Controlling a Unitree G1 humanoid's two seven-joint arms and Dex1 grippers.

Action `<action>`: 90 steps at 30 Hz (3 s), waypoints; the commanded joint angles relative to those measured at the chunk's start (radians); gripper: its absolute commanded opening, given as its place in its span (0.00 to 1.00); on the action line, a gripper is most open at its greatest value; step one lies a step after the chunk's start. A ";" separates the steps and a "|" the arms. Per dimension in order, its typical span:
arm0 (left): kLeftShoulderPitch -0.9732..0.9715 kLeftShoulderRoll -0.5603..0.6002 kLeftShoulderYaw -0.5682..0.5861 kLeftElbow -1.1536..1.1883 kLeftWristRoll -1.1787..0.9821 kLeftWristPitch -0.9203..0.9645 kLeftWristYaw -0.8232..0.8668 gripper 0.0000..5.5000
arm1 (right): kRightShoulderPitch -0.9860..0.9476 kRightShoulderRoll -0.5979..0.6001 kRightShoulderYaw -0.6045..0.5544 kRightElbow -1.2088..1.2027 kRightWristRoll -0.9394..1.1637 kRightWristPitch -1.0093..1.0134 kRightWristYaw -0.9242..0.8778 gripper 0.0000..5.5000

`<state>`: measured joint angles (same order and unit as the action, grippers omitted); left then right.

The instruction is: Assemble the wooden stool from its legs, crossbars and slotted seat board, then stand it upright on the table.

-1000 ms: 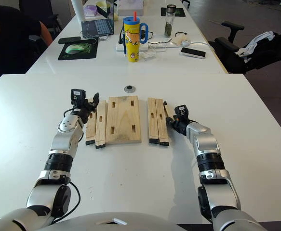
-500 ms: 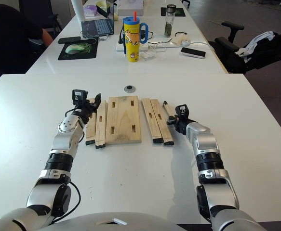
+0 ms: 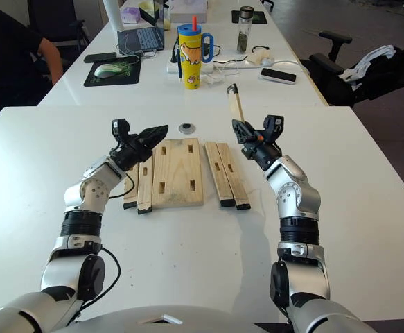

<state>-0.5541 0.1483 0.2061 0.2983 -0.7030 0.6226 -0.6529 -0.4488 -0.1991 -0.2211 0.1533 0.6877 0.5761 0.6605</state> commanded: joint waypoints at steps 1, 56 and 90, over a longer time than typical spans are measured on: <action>-0.029 0.017 0.032 -0.051 -0.145 0.183 -0.051 0.55 | 0.045 -0.009 -0.014 -0.074 0.156 0.155 0.077 0.08; -0.035 -0.006 0.077 -0.134 -0.412 0.418 -0.020 0.08 | 0.134 -0.066 -0.007 -0.158 0.459 0.426 0.200 0.14; 0.385 -0.195 0.134 -0.425 0.111 -0.287 0.608 0.08 | 0.168 -0.113 -0.039 0.117 0.053 0.137 0.001 0.27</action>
<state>-0.1846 -0.0367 0.3475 -0.1171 -0.5803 0.3340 -0.0523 -0.2724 -0.3103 -0.2536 0.2655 0.7535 0.7139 0.6744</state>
